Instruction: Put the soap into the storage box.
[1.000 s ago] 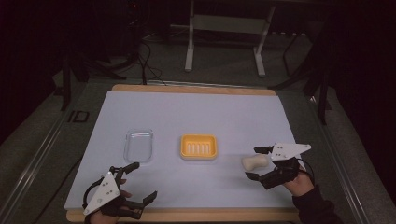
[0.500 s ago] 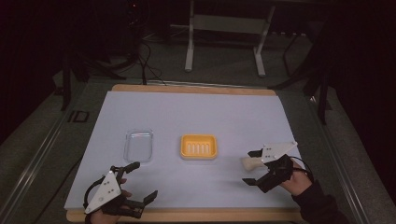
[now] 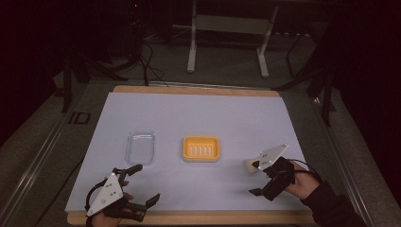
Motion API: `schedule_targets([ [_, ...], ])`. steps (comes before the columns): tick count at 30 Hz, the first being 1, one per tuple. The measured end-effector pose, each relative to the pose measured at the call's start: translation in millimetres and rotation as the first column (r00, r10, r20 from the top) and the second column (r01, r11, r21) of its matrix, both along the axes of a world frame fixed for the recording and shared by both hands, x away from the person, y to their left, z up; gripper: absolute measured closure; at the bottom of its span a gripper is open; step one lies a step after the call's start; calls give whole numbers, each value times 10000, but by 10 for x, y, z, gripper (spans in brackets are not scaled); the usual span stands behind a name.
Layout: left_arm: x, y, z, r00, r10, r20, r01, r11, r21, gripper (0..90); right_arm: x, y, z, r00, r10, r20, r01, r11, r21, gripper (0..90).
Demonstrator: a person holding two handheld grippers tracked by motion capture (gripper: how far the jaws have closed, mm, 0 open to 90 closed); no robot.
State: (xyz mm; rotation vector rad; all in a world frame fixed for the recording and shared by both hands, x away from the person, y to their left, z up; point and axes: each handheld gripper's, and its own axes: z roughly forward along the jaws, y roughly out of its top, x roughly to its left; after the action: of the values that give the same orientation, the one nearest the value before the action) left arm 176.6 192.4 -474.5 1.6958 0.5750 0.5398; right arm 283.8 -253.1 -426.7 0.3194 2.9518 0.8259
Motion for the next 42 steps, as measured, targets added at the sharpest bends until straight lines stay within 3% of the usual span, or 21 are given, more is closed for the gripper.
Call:
schedule_targets([
  [5,-3,-5,1,10000,-87,24,87,10000,-18,11,15,43,-43,9977,250,-634,-290,9975,-642,107],
  [10,-2,-5,1,9999,-114,11,114,9999,-45,11,5,91,-106,9956,417,-844,-552,9848,-1644,107],
  [16,-4,-4,2,9999,-100,30,100,9999,-29,11,27,82,-121,9937,364,-1057,-576,9771,-2050,107],
  [20,-1,-1,3,10000,-45,60,45,10000,-9,11,49,77,-110,9886,371,-1462,-724,9671,-2438,120],
  [23,-2,-4,3,10000,-41,44,41,10000,10,11,44,74,-130,9913,416,-1249,-782,9494,-3043,119],
  [26,-1,-6,3,10000,-3,56,4,10000,-11,11,50,69,-145,9889,409,-1431,-848,9452,-3153,119],
  [29,3,-3,5,10000,42,32,-42,10000,-45,11,68,69,-152,9845,419,-1703,-993,9334,-3449,117],
  [33,-2,-9,7,10000,45,-11,-45,10000,-43,11,120,70,-115,9842,247,-1752,-867,9305,-3558,111],
  [36,-1,-20,6,10000,71,-51,-71,10000,-4,11,156,70,-95,9843,218,-1751,-888,9187,-3849,111],
  [39,3,-23,9,9999,129,-32,-129,9999,-41,11,195,53,-102,9766,268,-2136,-1120,9106,-3978,113],
  [42,13,-23,6,9999,138,-91,-139,9999,-76,11,230,24,-127,9755,323,-2178,-1233,8995,-4192,125],
])
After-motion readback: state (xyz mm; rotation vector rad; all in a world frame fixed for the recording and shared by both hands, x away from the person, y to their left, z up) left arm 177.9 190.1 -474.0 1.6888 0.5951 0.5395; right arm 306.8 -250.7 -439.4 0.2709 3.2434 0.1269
